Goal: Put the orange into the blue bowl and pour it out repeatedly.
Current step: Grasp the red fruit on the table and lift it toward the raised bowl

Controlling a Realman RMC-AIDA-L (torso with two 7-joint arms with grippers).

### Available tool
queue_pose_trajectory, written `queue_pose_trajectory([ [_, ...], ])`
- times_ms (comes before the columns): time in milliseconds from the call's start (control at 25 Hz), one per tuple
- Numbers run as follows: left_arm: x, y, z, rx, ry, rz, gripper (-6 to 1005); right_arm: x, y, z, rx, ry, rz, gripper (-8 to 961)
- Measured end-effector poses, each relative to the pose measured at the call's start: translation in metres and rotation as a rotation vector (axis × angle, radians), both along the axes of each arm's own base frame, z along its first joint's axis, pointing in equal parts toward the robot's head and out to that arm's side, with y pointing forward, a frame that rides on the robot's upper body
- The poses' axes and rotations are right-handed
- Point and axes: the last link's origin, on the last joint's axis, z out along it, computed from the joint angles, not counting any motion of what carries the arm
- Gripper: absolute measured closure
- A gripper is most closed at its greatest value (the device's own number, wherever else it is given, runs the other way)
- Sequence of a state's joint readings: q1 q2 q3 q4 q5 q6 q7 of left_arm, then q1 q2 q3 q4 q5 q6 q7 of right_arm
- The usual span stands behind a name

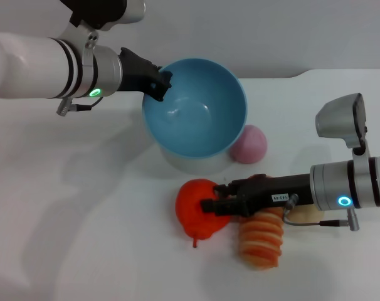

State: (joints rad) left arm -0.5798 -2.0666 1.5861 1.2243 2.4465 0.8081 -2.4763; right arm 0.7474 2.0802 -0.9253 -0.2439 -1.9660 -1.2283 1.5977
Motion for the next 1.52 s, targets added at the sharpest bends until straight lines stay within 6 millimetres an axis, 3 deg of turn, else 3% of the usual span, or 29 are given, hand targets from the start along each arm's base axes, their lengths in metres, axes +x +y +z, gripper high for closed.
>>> queue_pose_trajectory([
  [440,0.001,-0.001,-0.003,-0.007,0.002,-0.003,1001,0.003,-0.001,-0.004,0.001,-0.016,-0.018,277],
  [640,0.002,-0.001,-0.004,-0.007,-0.004,0.002,1000,0.005,-0.003,-0.008,-0.016,-0.044,-0.009,290],
  [840,0.0,-0.002,-0.004,-0.005,-0.004,0.006,1000,0.005,-0.002,-0.006,-0.008,-0.04,-0.001,382],
  [1080,-0.002,-0.001,-0.005,0.0,-0.003,0.006,1000,0.002,-0.002,-0.005,-0.013,-0.035,0.007,606],
  [1520,-0.002,0.0,-0.005,0.009,-0.001,0.0,999,-0.012,-0.003,0.006,-0.014,0.057,0.077,798],
])
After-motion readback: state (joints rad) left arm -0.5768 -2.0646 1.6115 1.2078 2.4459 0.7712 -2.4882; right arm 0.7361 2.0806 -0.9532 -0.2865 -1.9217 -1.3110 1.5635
